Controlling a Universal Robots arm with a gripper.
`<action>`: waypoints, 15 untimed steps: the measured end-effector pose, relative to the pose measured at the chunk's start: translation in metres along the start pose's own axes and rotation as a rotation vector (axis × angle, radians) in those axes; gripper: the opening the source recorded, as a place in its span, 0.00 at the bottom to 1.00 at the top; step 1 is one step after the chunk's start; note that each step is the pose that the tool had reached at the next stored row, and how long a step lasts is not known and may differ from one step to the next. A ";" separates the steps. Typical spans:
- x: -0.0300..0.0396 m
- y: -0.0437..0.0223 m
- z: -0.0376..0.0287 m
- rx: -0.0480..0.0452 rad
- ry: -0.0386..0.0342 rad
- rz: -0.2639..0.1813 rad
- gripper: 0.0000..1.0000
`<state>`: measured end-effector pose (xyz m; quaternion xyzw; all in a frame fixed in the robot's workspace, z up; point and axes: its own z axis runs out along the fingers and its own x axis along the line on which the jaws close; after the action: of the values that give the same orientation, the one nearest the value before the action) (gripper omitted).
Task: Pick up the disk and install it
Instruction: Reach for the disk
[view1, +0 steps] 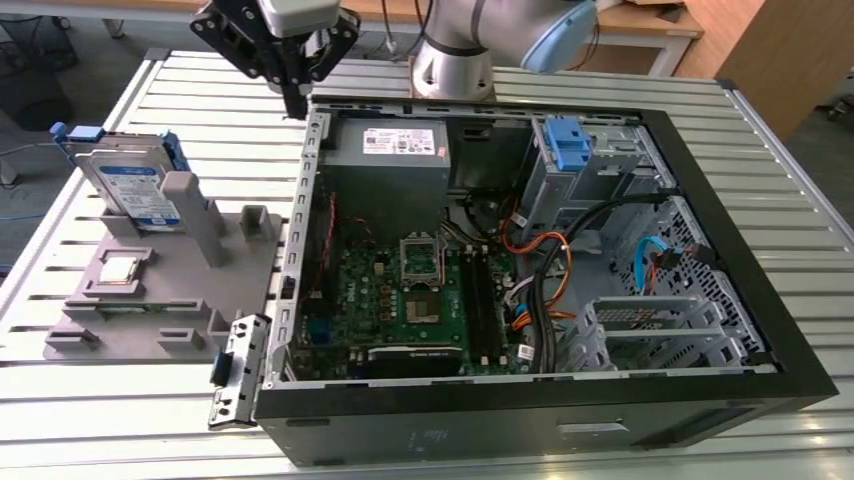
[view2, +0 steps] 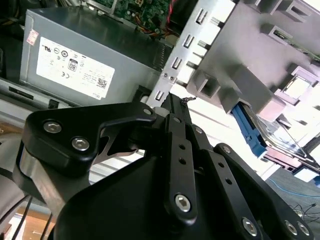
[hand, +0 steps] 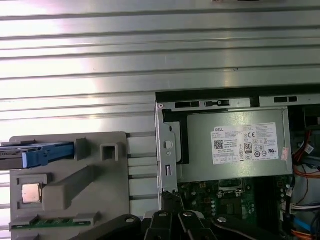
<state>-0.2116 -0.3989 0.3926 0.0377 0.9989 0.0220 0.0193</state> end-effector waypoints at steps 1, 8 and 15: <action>0.0032 -0.0003 -0.0001 -0.0001 -0.0009 0.000 0.11; 0.0303 -0.0023 -0.0005 -0.0007 -0.0076 0.000 0.11; 0.0567 -0.0043 -0.0011 -0.0012 -0.0140 -0.001 0.11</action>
<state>-0.2684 -0.3989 0.3914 0.0376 0.9987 0.0223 0.0263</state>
